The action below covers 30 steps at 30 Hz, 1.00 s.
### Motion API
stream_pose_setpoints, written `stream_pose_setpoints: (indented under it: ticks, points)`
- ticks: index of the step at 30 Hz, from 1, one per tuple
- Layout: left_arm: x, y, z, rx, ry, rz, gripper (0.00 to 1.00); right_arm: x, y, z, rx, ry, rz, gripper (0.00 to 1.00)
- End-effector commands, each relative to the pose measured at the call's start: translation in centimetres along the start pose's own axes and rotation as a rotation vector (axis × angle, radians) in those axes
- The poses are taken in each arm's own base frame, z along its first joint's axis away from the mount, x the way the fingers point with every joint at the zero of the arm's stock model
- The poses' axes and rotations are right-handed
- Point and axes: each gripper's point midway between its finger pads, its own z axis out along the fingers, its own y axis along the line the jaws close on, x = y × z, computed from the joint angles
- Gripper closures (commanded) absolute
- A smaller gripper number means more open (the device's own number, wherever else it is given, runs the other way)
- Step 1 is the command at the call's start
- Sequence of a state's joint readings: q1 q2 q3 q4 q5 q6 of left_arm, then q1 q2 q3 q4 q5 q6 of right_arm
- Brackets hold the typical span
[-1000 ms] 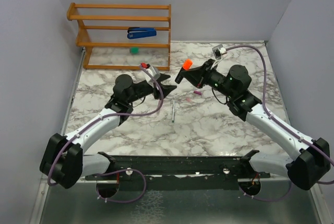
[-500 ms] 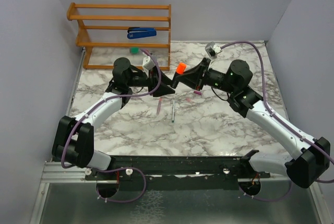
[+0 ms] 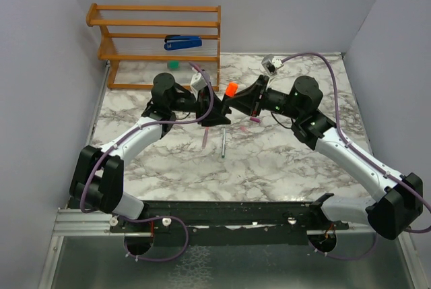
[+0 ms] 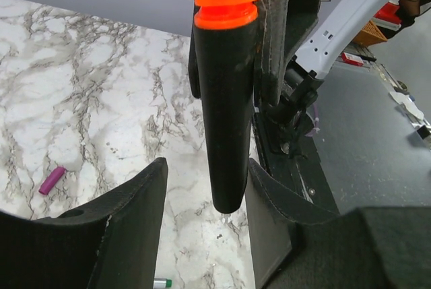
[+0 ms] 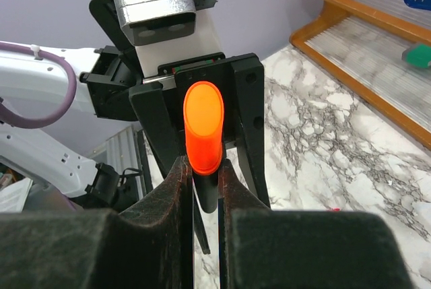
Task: Insert the pens into the pen caps
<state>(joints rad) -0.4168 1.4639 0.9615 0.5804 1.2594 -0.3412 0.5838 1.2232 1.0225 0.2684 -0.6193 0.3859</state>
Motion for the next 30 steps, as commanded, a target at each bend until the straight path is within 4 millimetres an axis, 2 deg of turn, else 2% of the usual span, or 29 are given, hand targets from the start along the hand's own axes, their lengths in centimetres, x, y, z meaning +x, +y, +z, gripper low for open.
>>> stream_pose_setpoints:
  ticks: [1, 5, 11, 19, 22, 26, 29, 30]
  points:
    - [-1.5, 0.3, 0.4, -0.010, -0.019, 0.052, 0.51, -0.2, 0.8, 0.3, -0.045, -0.008, -0.006, 0.99]
    - [-1.9, 0.8, 0.4, -0.035, -0.031, 0.067, 0.54, 0.3, 0.7, 0.2, -0.044, 0.000, 0.004, 1.00]
    - [-2.1, 1.1, 0.5, -0.035, -0.031, 0.066, 0.75, 0.7, 0.7, 0.1, -0.044, 0.004, 0.012, 1.00]
    - [-2.6, 1.1, 0.5, -0.043, -0.039, 0.086, 0.74, 1.3, 0.6, 0.1, -0.049, 0.017, 0.021, 1.00]
    - [-2.7, 1.3, 0.5, -0.050, -0.042, 0.086, 0.61, 1.4, 0.6, 0.1, -0.052, 0.018, 0.022, 1.00]
    - [-2.9, 1.3, 0.5, -0.050, -0.043, 0.088, 0.56, 1.5, 0.6, 0.1, -0.051, 0.020, 0.022, 1.00]
    - [-3.0, 1.2, 0.6, -0.046, -0.042, 0.090, 0.61, 1.6, 0.5, 0.1, -0.048, 0.022, 0.024, 1.00]
    - [-3.0, 1.2, 0.6, -0.044, -0.042, 0.091, 0.67, 1.6, 0.5, 0.1, -0.049, 0.021, 0.023, 0.99]
